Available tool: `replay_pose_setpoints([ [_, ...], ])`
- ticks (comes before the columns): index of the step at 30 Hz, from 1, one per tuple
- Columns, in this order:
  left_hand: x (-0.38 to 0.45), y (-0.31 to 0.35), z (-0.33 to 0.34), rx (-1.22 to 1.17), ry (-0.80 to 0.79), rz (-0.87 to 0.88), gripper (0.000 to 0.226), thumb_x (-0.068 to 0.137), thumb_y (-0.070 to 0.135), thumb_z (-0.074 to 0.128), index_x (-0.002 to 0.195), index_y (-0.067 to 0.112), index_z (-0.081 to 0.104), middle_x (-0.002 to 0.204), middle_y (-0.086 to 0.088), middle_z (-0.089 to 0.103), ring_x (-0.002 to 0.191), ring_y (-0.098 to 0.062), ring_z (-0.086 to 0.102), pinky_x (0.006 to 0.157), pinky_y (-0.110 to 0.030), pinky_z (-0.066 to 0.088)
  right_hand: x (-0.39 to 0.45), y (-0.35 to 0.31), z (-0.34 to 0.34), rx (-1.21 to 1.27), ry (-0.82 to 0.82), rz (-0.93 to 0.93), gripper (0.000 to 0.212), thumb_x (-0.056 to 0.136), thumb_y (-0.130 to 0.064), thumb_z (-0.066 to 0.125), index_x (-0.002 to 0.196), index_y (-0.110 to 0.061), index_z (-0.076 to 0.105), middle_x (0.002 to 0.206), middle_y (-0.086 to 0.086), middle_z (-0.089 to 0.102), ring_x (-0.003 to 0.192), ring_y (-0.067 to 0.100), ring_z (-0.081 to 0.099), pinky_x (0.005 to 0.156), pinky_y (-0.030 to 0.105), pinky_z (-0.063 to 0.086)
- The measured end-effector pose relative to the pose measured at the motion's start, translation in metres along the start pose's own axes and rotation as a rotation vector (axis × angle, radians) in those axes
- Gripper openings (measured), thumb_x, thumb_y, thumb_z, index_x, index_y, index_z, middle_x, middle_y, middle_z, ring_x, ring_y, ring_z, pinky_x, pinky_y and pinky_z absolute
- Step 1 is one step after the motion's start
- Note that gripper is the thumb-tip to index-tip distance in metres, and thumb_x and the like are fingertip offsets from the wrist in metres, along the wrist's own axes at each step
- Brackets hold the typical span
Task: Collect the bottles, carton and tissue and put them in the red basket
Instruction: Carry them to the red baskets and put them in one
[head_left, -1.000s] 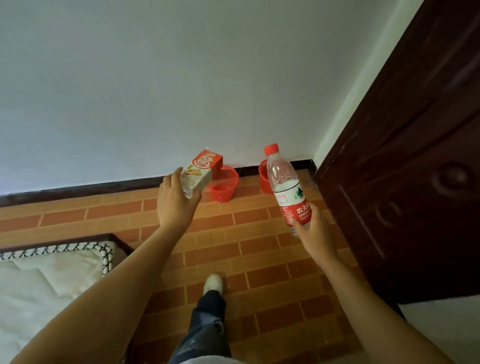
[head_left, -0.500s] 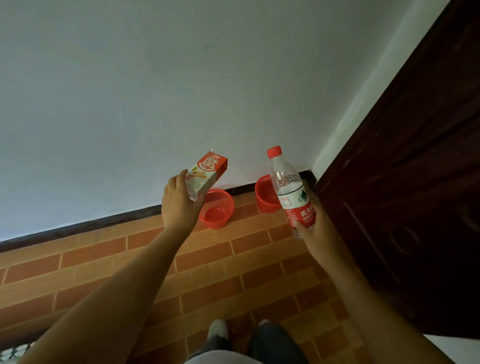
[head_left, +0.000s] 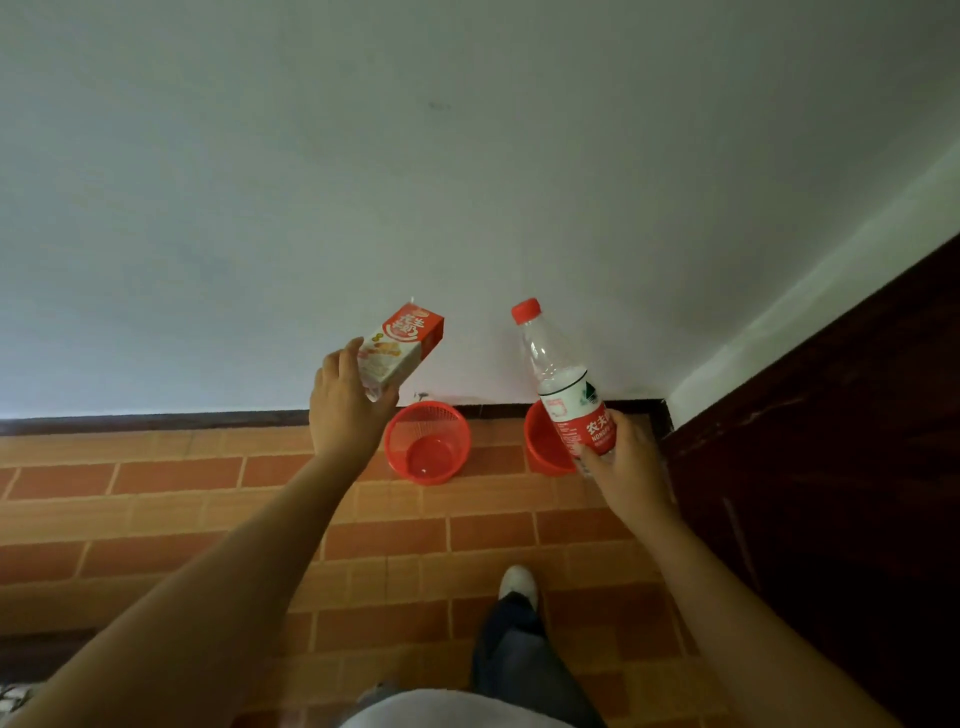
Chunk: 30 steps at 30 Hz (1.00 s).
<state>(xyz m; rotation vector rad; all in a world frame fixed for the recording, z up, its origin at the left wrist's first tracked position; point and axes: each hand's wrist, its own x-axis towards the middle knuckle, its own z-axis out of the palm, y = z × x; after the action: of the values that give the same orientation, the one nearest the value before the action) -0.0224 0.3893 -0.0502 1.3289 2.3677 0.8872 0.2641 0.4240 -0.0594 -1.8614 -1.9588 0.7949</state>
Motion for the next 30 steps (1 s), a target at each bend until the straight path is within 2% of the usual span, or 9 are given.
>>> replay_pose_setpoints([
  [5, 0.028, 0.028, 0.028, -0.006, 0.073, -0.102, 0.065, 0.082, 0.022, 0.066, 0.138, 0.009, 0.037, 0.133, -0.016, 0.047, 0.121, -0.033, 0.045, 0.093, -0.046, 0.043, 0.082, 0.011, -0.018, -0.026, -0.116, -0.081, 0.065, 0.078, -0.040, 0.064, 0.133, -0.016, 0.038, 0.129, 0.007, 0.052, 0.116, 0.026, 0.053, 0.093, 0.043, 0.048],
  [10, 0.039, 0.031, 0.037, 0.003, 0.140, -0.215, 0.065, 0.082, 0.022, 0.067, 0.138, 0.009, 0.036, 0.133, -0.017, 0.046, 0.121, -0.033, 0.045, 0.093, -0.046, 0.044, 0.131, 0.008, -0.013, -0.051, -0.254, -0.146, 0.065, 0.079, -0.040, 0.063, 0.134, -0.017, 0.037, 0.131, 0.007, 0.050, 0.117, 0.025, 0.052, 0.094, 0.044, 0.048],
  [16, 0.040, 0.004, 0.044, -0.019, 0.167, -0.355, 0.067, 0.082, 0.026, 0.067, 0.139, 0.011, 0.035, 0.135, -0.015, 0.044, 0.119, -0.031, 0.049, 0.090, -0.046, 0.051, 0.158, -0.003, 0.020, -0.005, -0.381, -0.211, 0.061, 0.081, -0.034, 0.064, 0.133, -0.013, 0.039, 0.131, 0.008, 0.051, 0.118, 0.023, 0.052, 0.097, 0.040, 0.047],
  [23, 0.059, -0.033, 0.069, -0.038, 0.152, -0.427, 0.064, 0.081, 0.025, 0.068, 0.136, 0.014, 0.037, 0.133, -0.013, 0.045, 0.117, -0.031, 0.051, 0.083, -0.048, 0.054, 0.178, -0.011, 0.065, -0.016, -0.415, -0.241, 0.062, 0.082, -0.030, 0.064, 0.135, -0.013, 0.036, 0.133, 0.007, 0.049, 0.119, 0.021, 0.050, 0.089, 0.025, 0.040],
  [30, 0.076, -0.073, 0.115, -0.039, 0.104, -0.483, 0.066, 0.077, 0.022, 0.071, 0.134, 0.015, 0.039, 0.125, -0.013, 0.049, 0.108, -0.031, 0.056, 0.075, -0.046, 0.055, 0.201, 0.008, 0.118, -0.022, -0.431, -0.196, 0.062, 0.080, -0.032, 0.065, 0.133, -0.014, 0.038, 0.130, 0.007, 0.052, 0.117, 0.021, 0.052, 0.095, 0.035, 0.047],
])
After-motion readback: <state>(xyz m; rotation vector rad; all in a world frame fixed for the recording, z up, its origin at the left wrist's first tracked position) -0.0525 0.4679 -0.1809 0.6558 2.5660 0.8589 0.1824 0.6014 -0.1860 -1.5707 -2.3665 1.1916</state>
